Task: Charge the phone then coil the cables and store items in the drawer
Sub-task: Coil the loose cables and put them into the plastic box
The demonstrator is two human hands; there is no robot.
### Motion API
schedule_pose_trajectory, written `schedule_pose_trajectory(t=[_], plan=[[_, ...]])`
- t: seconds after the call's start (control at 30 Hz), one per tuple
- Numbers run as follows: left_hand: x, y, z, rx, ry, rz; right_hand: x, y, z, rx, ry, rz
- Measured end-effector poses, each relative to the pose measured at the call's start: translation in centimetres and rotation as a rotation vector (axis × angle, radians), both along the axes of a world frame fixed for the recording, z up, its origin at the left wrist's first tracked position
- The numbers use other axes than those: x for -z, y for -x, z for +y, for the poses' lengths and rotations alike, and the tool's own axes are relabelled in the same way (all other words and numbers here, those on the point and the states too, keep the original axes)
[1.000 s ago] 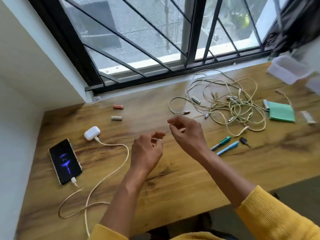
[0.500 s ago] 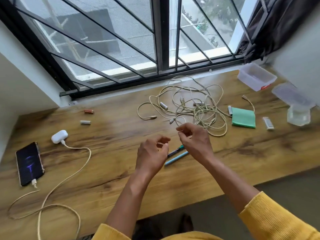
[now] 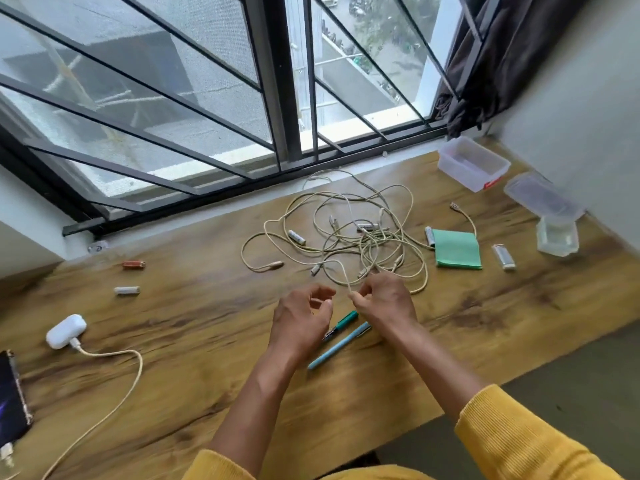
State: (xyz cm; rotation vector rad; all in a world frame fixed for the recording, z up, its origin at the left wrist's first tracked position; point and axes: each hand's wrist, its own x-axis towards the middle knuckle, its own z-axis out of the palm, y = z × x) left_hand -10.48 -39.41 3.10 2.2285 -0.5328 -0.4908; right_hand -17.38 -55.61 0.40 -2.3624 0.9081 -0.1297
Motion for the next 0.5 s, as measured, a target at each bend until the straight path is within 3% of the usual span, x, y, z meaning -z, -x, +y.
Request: schedule_pose_trajectory(t=[0.3, 0.4, 0.5], plan=[[-0.3, -1.6, -1.7, 0.052, 0.041, -0.039, -0.5, -2.0, -0.5, -0.039, 0.087, 0.068], [-0.9, -1.5, -2.7, 0.087, 0.112, -0.185, -2.2, -1.9, -2.1, -0.078, 0.106, -0.055], [-1.9, -1.9, -4.8, 0.121, 0.167, -0.393, -5.1, -2.1, -4.5, -0.172, -0.082, -0.176]])
